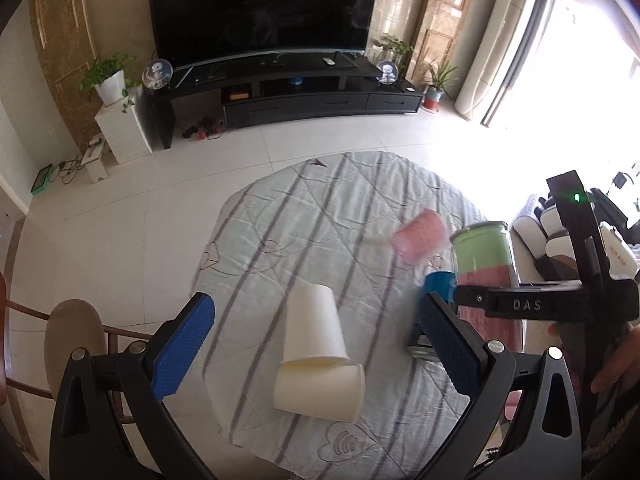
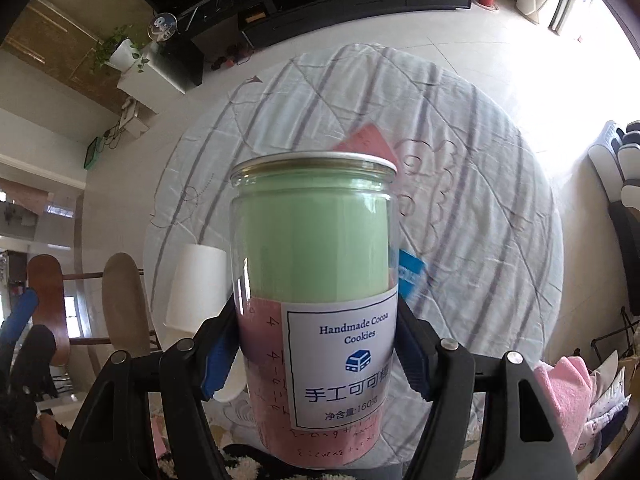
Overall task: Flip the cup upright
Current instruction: 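Lift the jar with the right gripper and rotate it lid-up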
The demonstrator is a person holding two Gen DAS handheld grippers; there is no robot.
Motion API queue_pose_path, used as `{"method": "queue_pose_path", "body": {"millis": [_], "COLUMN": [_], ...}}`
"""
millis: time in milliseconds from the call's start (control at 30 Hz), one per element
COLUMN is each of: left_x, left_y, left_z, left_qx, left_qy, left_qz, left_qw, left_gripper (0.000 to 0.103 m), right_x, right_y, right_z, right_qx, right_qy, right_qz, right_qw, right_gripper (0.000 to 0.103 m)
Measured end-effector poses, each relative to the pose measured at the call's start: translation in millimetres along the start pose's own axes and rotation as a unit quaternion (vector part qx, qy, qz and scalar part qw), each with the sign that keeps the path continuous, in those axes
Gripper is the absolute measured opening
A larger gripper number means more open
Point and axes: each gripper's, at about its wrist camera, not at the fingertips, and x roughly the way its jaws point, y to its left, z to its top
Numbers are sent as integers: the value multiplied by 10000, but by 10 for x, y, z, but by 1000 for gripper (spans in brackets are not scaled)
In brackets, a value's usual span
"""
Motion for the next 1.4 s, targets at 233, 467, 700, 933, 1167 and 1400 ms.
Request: {"method": "queue_pose_path", "body": {"millis": [233, 467, 700, 933, 1167, 1400], "left_x": [19, 264, 457, 533, 672, 1096], "left_y": [-605, -1329, -1788, -1915, -2167, -2604], "left_z": [-158, -391, -523, -477, -414, -453], "left_qx": [56, -95, -81, 0, 87, 29], "left_qy": [31, 379, 617, 625, 696, 1086], "left_qz": [39, 149, 170, 196, -72, -290], "left_qw": [10000, 9991, 9979, 9978, 9975, 9937], "left_gripper": [103, 103, 103, 103, 103, 103], "right_x": [54, 464, 825, 448, -108, -495], "right_y": [-577, -1025, -1307, -1498, -1806, -2299], "right_z": [-266, -312, -390, -310, -278, -228], "right_qx": [115, -342, -455, -229, 134, 542], "right_qy": [165, 518, 1048, 721, 192, -261], "right_qz": [-289, -527, -109, 412, 354, 75], "right_qw": [9994, 9967, 9934, 9963, 9991, 9982], "right_gripper": [70, 70, 71, 79, 79, 79]}}
